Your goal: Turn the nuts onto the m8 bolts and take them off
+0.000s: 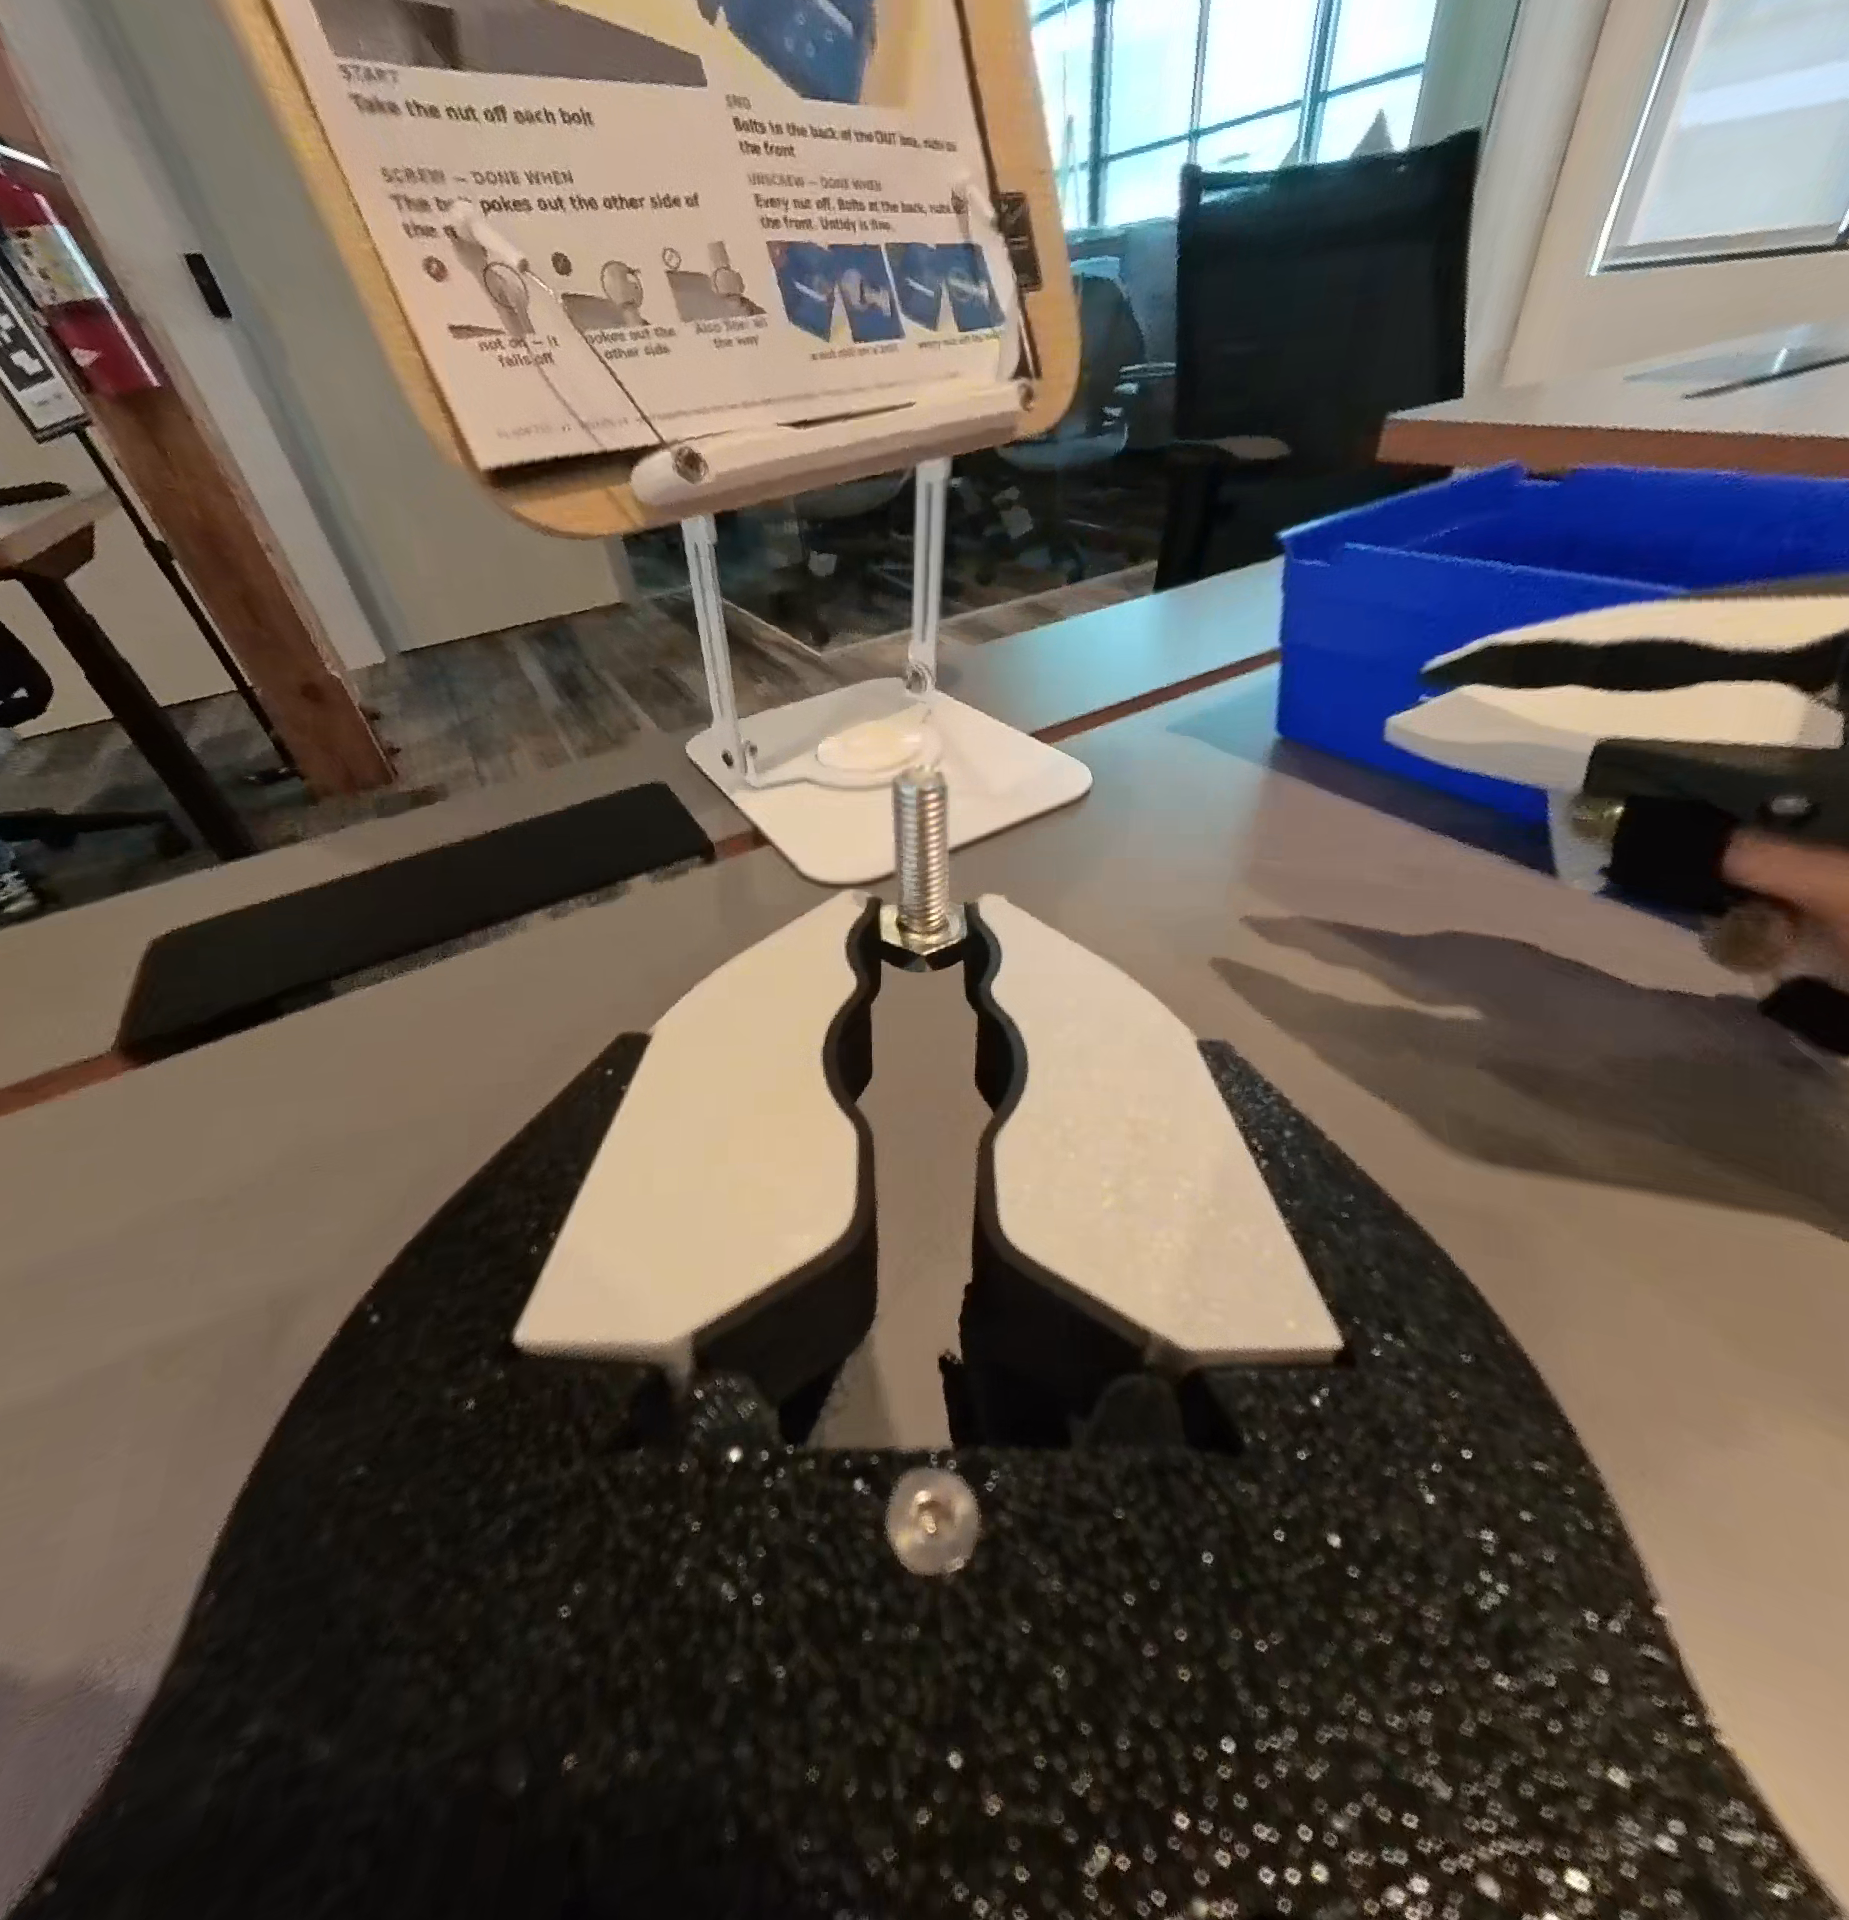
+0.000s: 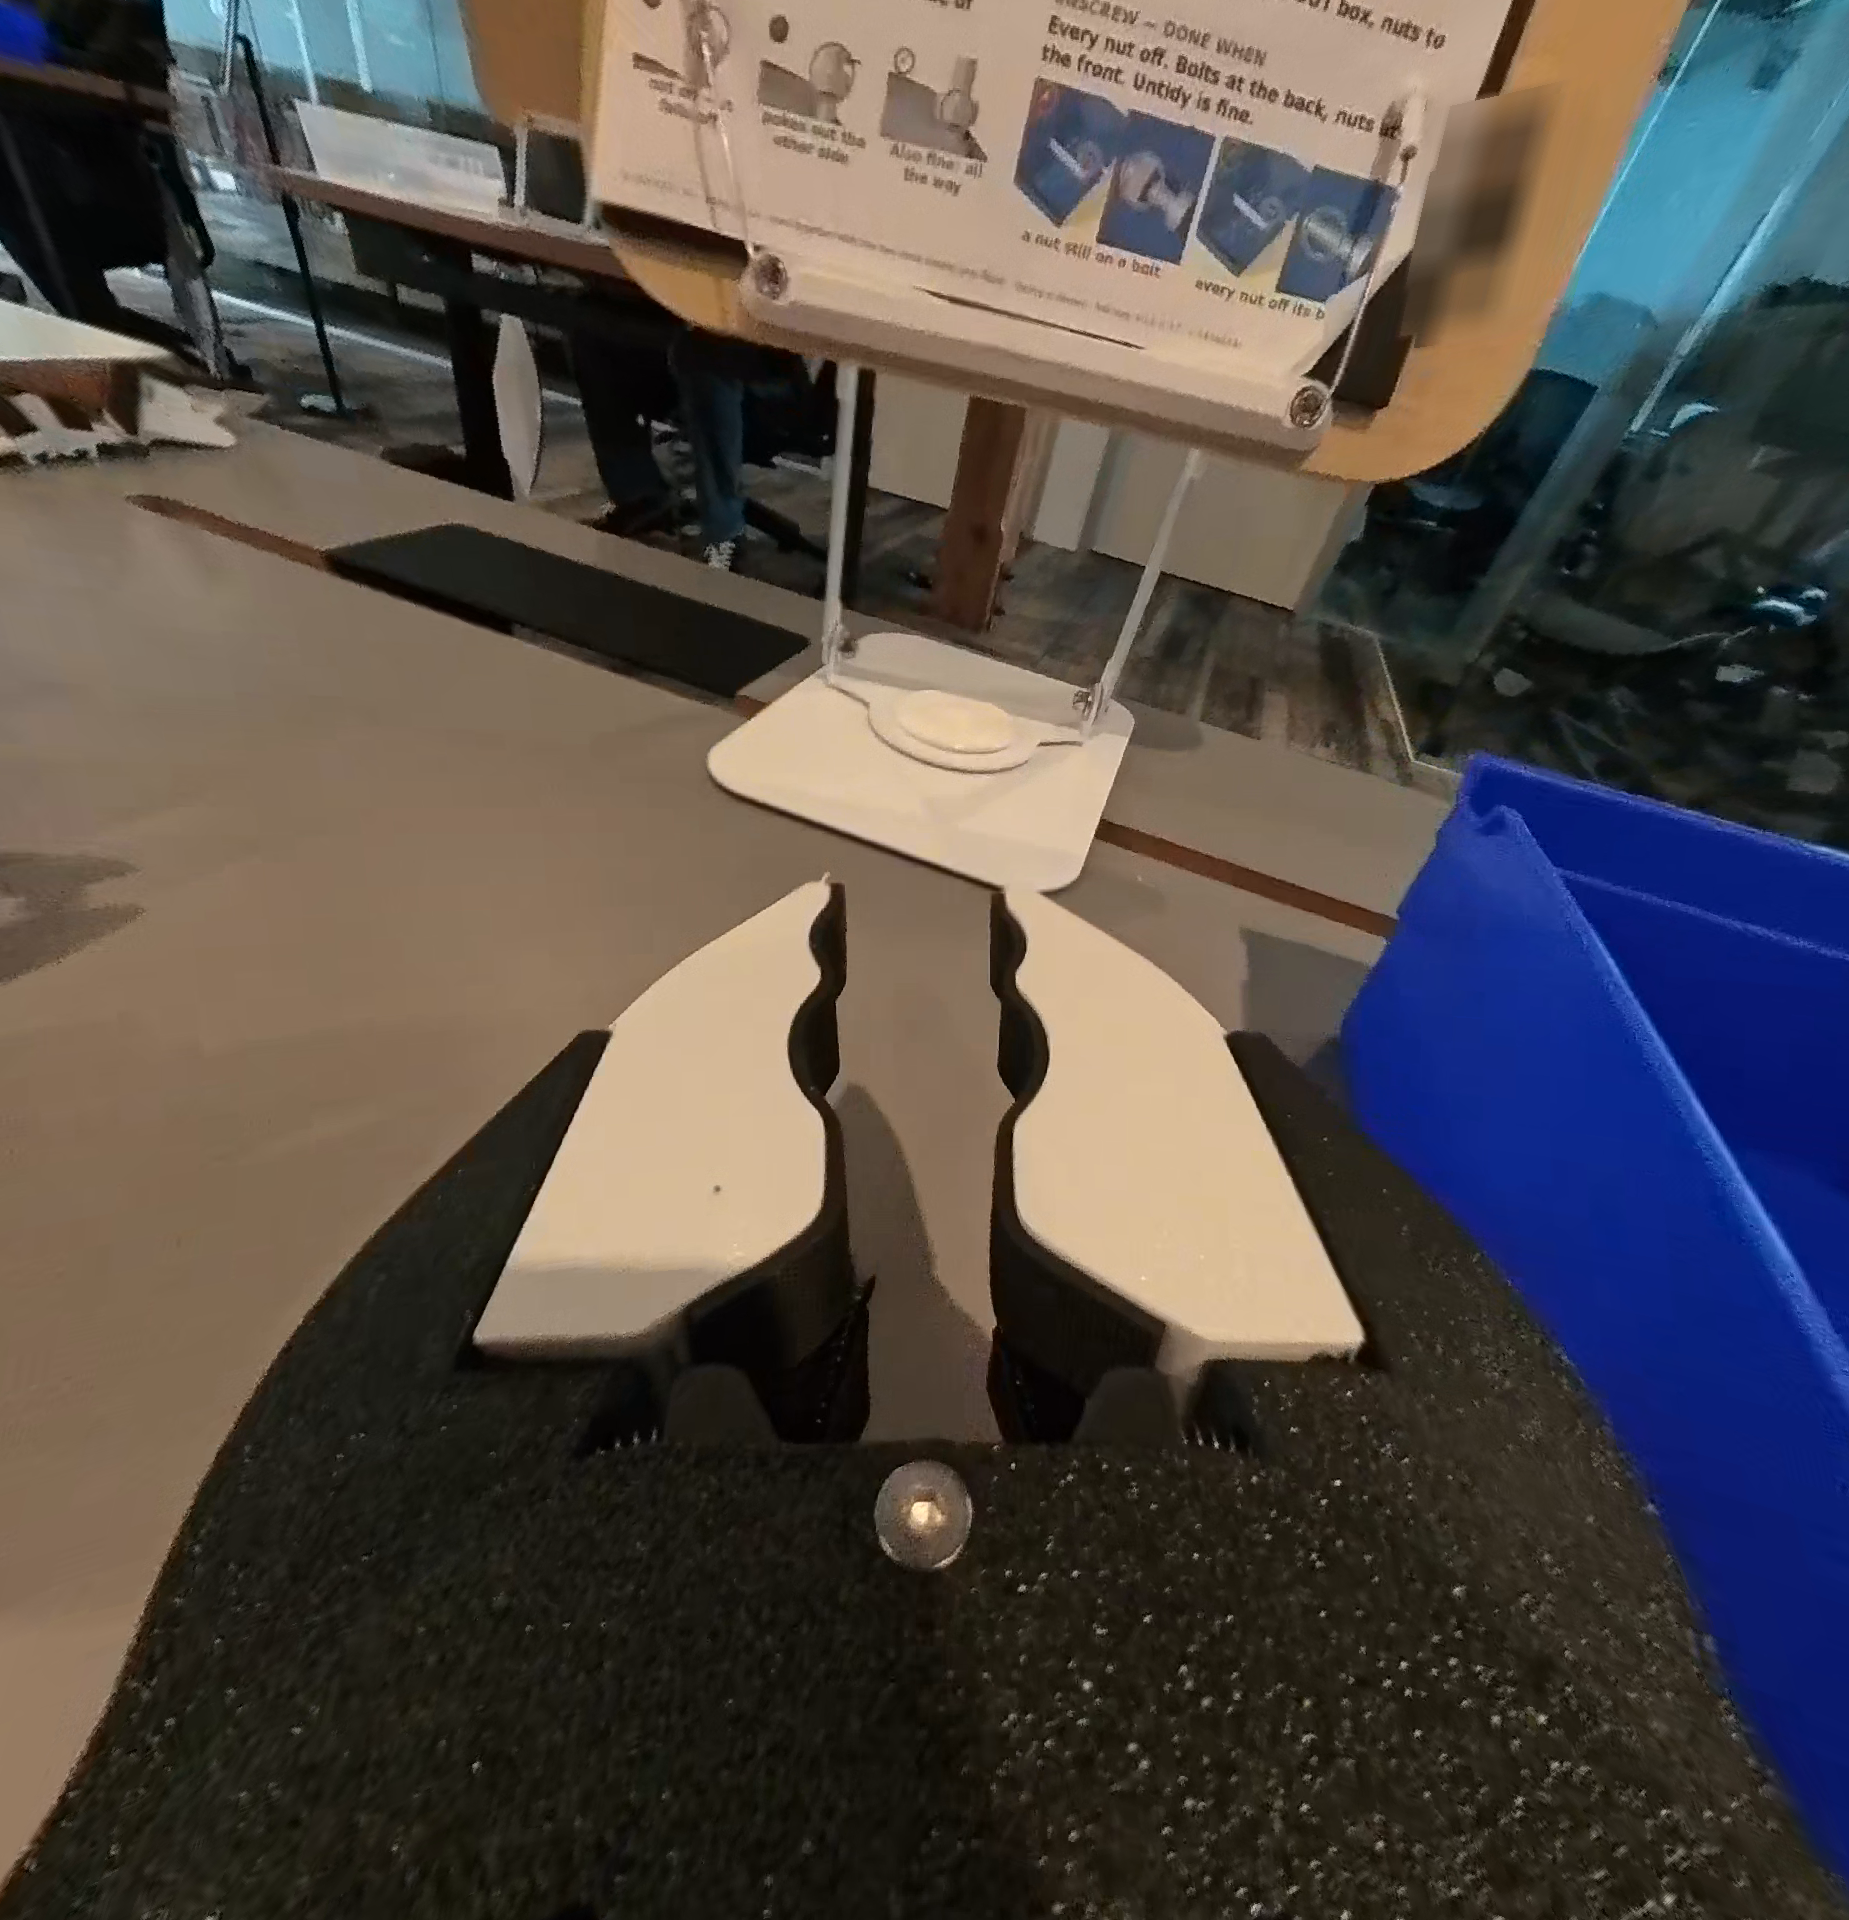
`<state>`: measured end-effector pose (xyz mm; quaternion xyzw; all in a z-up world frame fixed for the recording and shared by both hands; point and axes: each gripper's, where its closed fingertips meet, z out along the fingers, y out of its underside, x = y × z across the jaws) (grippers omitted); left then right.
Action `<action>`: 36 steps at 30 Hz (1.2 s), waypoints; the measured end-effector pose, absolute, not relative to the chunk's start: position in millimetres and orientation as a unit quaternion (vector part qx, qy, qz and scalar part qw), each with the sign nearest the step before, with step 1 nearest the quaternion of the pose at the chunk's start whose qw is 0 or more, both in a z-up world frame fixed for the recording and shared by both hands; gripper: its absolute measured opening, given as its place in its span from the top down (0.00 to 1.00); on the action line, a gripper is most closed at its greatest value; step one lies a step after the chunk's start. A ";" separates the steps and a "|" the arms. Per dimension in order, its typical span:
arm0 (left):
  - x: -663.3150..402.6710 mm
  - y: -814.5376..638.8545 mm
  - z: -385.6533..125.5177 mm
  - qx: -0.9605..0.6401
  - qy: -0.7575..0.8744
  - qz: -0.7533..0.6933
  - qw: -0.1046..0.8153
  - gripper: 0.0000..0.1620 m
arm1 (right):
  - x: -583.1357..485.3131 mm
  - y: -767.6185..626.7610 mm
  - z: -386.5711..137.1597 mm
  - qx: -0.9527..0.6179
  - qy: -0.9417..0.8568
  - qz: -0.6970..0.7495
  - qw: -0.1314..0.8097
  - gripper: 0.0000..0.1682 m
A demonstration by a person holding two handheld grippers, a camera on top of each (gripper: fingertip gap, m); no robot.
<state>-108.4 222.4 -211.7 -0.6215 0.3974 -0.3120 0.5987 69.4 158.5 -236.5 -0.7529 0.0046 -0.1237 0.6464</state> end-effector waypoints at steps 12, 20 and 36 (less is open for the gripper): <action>8.9 287.2 -231.6 -0.555 0.467 -0.320 0.610 0.91 | 125.6 246.5 -236.8 -0.732 -0.020 -0.206 0.649 0.84; 54.5 310.4 -226.8 -0.565 0.423 -0.375 0.601 0.91 | 148.9 258.6 -250.3 -0.748 0.021 -0.205 0.630 0.84; 60.3 332.7 -238.6 -0.578 0.432 -0.340 0.603 0.91 | 168.5 265.2 -259.5 -0.775 0.044 -0.180 0.604 0.84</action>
